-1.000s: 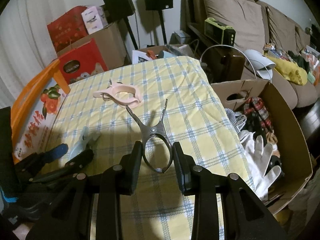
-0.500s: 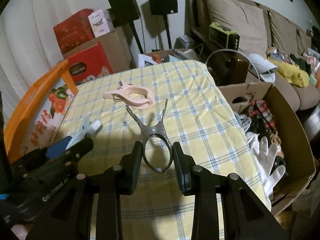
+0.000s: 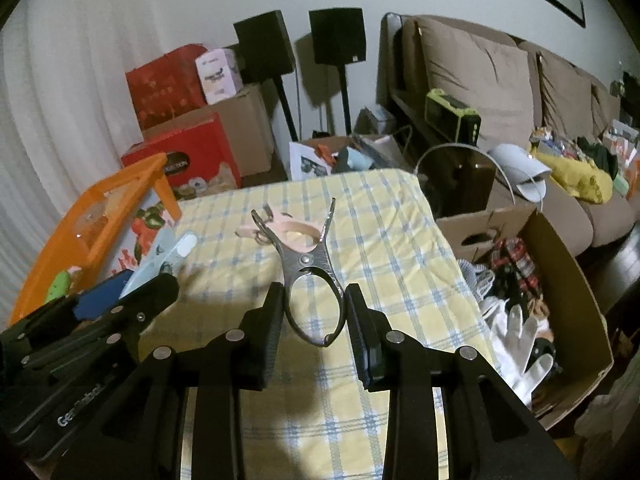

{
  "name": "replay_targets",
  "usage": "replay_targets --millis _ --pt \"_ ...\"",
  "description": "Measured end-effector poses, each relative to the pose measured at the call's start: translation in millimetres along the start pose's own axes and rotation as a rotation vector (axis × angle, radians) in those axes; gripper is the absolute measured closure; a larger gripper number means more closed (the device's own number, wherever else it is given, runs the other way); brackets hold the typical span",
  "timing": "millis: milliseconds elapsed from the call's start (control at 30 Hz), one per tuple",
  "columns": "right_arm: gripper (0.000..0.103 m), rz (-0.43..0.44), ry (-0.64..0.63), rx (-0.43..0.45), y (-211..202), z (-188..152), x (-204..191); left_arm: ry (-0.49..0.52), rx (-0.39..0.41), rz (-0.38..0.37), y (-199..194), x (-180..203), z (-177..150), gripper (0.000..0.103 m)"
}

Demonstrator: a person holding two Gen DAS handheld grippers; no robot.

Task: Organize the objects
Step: 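Lift both clips and carry them toward the orange basket, then lower the blue clothespin and grey clip into the basket, opening both grippers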

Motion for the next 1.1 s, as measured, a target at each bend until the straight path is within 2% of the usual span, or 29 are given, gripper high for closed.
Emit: replay_targets --millis 500,1100 --pt "0.072 0.027 -0.059 0.064 -23 21 -42 0.01 0.07 0.08 -41 -38 19 0.062" --pt "0.072 0.148 -0.097 0.038 -25 21 -124 -0.031 0.063 0.155 -75 -106 20 0.062"
Point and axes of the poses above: each gripper's, at about its wrist camera, not at the fingertips, and y roughly the way its jaws point, x to its right, z to its top, the point moved 5 cm from there along y, roughly the way its jaws point, and after that the axes turned 11 degrees about x, right-handed, at the moved point
